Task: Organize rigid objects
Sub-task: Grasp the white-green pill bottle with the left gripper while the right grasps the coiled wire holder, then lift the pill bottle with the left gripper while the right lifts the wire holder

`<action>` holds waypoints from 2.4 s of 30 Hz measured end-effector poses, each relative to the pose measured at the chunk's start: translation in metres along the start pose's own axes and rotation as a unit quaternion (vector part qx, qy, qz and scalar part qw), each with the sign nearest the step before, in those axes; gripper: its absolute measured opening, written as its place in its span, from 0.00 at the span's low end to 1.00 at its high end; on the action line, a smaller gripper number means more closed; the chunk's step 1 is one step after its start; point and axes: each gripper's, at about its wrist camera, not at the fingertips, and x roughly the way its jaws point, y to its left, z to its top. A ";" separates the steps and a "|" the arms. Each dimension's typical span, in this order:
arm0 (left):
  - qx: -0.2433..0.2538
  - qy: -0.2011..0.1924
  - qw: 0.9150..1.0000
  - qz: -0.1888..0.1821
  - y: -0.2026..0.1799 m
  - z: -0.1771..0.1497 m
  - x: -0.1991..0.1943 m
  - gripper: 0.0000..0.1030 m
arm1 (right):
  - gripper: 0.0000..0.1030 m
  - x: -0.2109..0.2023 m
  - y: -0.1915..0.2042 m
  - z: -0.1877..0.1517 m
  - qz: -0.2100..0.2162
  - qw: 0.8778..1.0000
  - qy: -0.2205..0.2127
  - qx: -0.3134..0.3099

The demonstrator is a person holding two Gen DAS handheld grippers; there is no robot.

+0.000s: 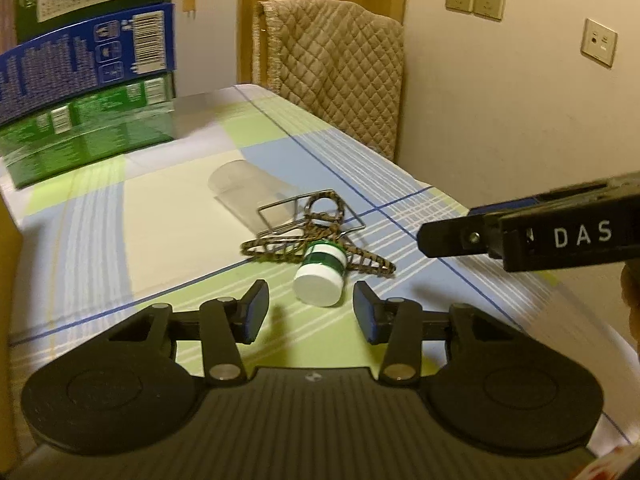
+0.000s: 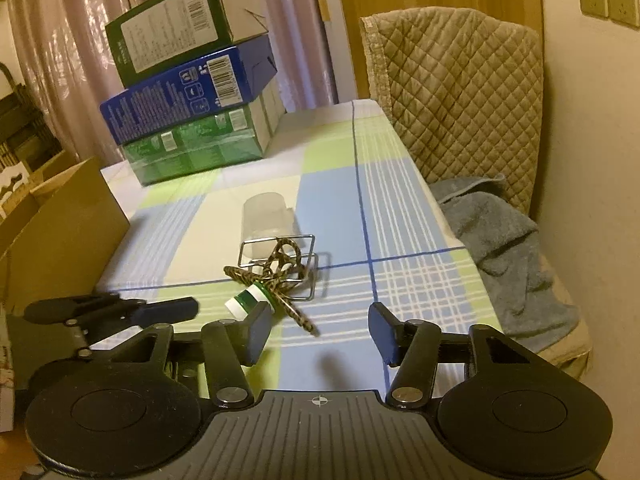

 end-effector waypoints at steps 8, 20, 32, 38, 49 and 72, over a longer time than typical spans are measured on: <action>0.009 0.001 1.000 -0.010 -0.004 0.006 0.022 0.32 | 0.50 0.005 -0.006 0.003 -0.010 1.000 0.004 0.011; -0.012 0.025 0.999 0.038 0.010 -0.033 -0.032 0.25 | 0.39 0.026 0.016 -0.001 0.031 0.997 0.018 -0.073; -0.039 0.023 0.998 0.041 0.021 -0.053 -0.066 0.25 | 0.02 0.067 0.036 -0.007 0.043 0.991 0.047 -0.114; -0.038 0.028 0.998 0.047 0.016 -0.063 -0.080 0.25 | 0.00 0.052 0.066 -0.017 0.084 0.982 0.061 -0.156; -0.071 0.042 0.995 0.057 0.015 -0.100 -0.136 0.25 | 0.00 -0.002 0.106 -0.076 0.119 0.960 0.122 -0.221; -0.072 0.035 0.995 0.066 0.018 -0.109 -0.137 0.25 | 0.29 -0.005 0.124 -0.098 0.085 0.979 0.081 -0.165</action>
